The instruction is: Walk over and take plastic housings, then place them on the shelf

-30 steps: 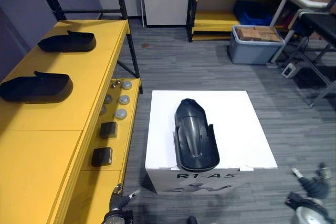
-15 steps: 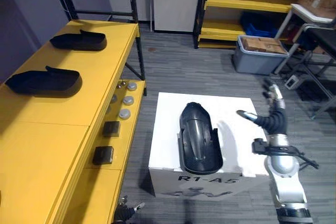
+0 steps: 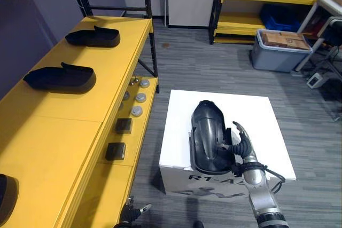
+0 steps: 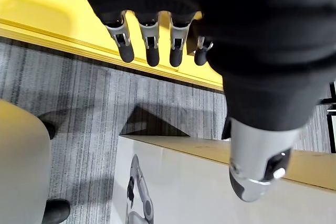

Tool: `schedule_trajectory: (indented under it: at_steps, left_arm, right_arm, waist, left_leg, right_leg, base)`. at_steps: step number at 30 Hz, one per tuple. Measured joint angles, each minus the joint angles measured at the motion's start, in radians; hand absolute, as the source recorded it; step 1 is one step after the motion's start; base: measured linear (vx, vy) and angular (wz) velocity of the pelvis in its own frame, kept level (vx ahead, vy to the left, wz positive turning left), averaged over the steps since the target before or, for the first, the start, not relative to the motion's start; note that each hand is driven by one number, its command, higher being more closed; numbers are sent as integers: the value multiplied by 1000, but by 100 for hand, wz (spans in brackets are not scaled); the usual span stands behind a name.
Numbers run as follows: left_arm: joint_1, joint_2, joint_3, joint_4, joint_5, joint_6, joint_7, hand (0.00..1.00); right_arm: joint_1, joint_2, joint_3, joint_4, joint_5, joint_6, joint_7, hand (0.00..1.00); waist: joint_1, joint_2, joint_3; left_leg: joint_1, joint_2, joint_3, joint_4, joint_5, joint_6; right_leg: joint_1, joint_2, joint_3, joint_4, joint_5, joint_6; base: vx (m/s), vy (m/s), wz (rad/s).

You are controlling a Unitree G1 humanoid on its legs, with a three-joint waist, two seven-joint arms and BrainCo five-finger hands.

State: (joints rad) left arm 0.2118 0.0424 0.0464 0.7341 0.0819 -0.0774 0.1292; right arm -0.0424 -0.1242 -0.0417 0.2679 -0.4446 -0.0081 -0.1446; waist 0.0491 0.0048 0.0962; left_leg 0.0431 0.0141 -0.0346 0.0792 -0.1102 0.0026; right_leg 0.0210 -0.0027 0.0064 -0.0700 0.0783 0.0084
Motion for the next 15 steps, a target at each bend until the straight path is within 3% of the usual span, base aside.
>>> schedule_trajectory:
  at_steps: [5, 6, 15]
  left_arm:
    - [-8, 2, -17, 2, 2, 3, 1, 0]
    - [-12, 2, -22, 3, 8, 3, 1, 0]
    - [-26, 4, -33, 24, 21, 14, 1, 0]
  right_arm:
    - [-28, 15, -5, 55, -44, 2, -20, 0]
    - [-35, 18, -12, 67, -60, 2, -22, 100]
    - [-113, 8, -78, 150, -75, 7, -32, 100]
  waist:
    - [4, -2, 8]
    - [4, -5, 7]
    - [3, -14, 6]
  left_leg:
    - [16, 4, -14, -23, 11, -11]
    - [15, 5, -22, -27, 14, -13]
    - [18, 18, -27, -41, 19, -18]
  right_leg:
    - [14, 4, -20, -15, 12, -3]
    - [15, 5, -26, -16, 12, -3]
    - [13, 13, -37, -16, 12, -3]
  base:
    - [-48, -13, 6]
    - [-34, -18, 16]
    - [10, -2, 2]
